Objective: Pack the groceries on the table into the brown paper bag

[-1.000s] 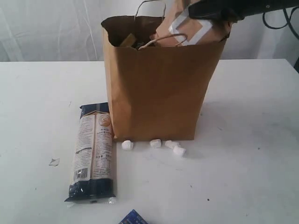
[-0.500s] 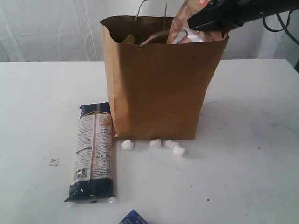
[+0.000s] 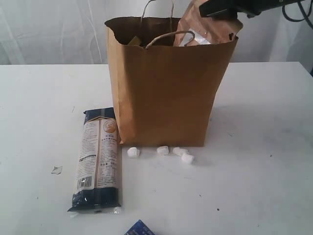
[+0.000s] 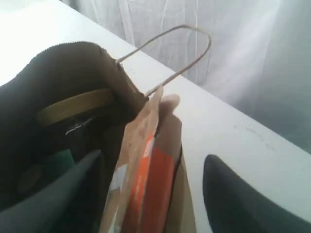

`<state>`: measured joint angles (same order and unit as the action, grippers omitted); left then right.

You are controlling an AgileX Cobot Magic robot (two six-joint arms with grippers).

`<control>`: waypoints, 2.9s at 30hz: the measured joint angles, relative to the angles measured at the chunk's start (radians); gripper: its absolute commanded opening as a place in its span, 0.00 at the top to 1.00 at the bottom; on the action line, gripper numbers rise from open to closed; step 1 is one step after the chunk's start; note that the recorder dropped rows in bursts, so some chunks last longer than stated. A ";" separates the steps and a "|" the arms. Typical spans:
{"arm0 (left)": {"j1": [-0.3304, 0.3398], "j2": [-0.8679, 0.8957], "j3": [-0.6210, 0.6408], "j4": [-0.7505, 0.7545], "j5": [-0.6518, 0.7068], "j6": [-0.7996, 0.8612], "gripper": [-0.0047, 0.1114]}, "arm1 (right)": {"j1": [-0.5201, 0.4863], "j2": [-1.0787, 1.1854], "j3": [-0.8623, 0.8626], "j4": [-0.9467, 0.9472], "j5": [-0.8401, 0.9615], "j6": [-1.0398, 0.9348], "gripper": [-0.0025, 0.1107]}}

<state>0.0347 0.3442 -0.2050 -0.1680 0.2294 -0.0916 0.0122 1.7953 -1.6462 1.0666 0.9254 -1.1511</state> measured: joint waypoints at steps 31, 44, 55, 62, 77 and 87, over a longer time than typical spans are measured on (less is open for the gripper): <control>0.000 0.000 0.000 0.000 0.000 0.000 0.96 | -0.039 -0.245 0.006 -1.102 0.058 0.919 0.98; 0.000 0.000 0.000 0.000 0.000 -0.004 0.96 | -0.039 -0.631 0.525 -0.912 -0.305 1.104 0.98; 0.000 0.000 0.000 -0.036 -0.337 -0.016 0.96 | -0.039 -0.985 0.998 -0.910 -0.514 0.987 0.98; 0.000 0.060 -0.040 0.113 -0.815 -0.298 0.96 | -0.039 -0.974 1.145 -0.889 -0.454 0.977 0.98; -0.002 0.760 -0.390 1.839 -0.730 -1.669 0.96 | -0.039 -0.974 1.159 -0.749 -0.519 0.977 0.98; -0.002 0.898 -0.370 1.716 0.062 -1.333 0.96 | -0.039 -0.974 1.159 -0.703 -0.317 0.977 0.98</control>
<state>0.0332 1.2424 -0.5750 1.5485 0.2913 -1.4246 -0.0272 0.8211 -0.4874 0.3637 0.6082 -0.1745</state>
